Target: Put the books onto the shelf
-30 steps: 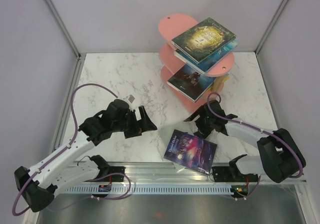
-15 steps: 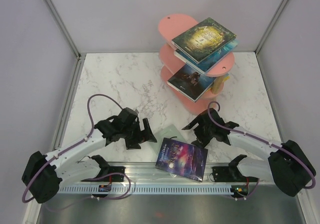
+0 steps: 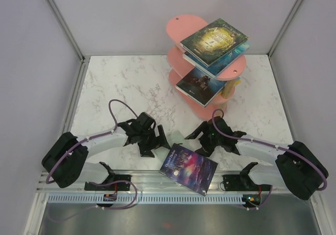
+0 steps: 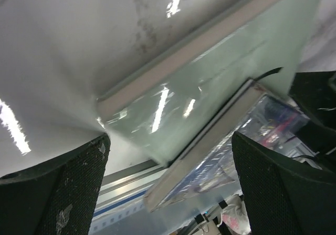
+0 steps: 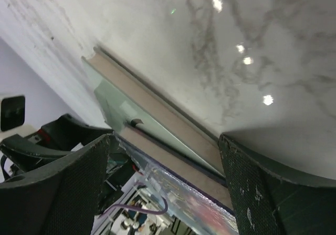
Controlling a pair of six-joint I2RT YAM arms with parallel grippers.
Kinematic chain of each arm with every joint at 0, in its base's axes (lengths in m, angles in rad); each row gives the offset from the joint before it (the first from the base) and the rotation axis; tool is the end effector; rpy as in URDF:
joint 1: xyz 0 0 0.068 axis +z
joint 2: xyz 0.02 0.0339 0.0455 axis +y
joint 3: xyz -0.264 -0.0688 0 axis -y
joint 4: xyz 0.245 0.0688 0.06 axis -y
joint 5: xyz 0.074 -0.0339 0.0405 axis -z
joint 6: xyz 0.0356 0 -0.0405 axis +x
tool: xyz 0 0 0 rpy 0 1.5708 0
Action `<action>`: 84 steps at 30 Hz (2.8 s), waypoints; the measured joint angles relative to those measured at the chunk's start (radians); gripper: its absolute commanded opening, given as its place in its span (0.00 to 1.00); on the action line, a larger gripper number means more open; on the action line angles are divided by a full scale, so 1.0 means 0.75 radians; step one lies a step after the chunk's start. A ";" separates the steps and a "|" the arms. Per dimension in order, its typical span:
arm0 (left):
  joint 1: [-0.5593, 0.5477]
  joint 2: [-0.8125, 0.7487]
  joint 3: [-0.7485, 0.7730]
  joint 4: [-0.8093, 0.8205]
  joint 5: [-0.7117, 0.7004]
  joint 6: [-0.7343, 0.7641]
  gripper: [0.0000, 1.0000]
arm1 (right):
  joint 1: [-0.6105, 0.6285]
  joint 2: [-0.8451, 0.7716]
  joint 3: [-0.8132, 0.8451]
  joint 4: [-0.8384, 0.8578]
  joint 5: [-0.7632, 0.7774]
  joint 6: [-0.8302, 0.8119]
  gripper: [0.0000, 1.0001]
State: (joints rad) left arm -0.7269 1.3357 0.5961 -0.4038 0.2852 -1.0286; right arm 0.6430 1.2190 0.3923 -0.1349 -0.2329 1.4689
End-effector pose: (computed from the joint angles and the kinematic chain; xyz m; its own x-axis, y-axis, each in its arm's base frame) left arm 0.1613 -0.1569 0.1510 -0.9718 -0.2357 0.0054 -0.2085 0.8481 -0.4872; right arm 0.1562 0.1273 0.1326 -0.7523 0.6459 0.1301 0.5828 0.5603 0.5885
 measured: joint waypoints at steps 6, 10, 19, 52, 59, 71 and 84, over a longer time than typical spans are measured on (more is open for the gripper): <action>0.014 0.025 -0.037 0.156 0.085 -0.047 1.00 | 0.164 0.143 -0.060 0.394 -0.040 0.142 0.87; 0.062 0.021 -0.040 0.196 0.107 -0.028 1.00 | 0.266 0.288 -0.062 0.611 -0.115 0.239 0.86; 0.229 -0.023 -0.078 0.296 0.088 0.011 1.00 | 0.353 0.378 -0.032 0.720 -0.129 0.273 0.63; 0.539 -0.422 0.090 0.034 0.377 0.219 1.00 | 0.388 -0.334 0.602 -0.857 0.352 -0.211 0.00; 0.550 -0.445 0.129 -0.019 0.390 0.224 1.00 | 0.449 -0.316 1.008 -0.906 0.244 -0.387 0.00; 0.551 -0.450 0.142 -0.040 0.389 0.223 1.00 | 0.356 -0.026 1.920 -0.933 0.242 -0.642 0.00; 0.551 -0.487 0.229 -0.091 0.389 0.223 1.00 | -0.675 0.511 2.477 -0.969 -0.058 -0.578 0.00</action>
State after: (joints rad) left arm -0.3134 0.9707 0.7681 -0.4721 0.5770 -0.8616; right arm 0.1364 1.6020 2.2498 -0.8616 -0.2764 1.0351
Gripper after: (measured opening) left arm 0.997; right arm 0.297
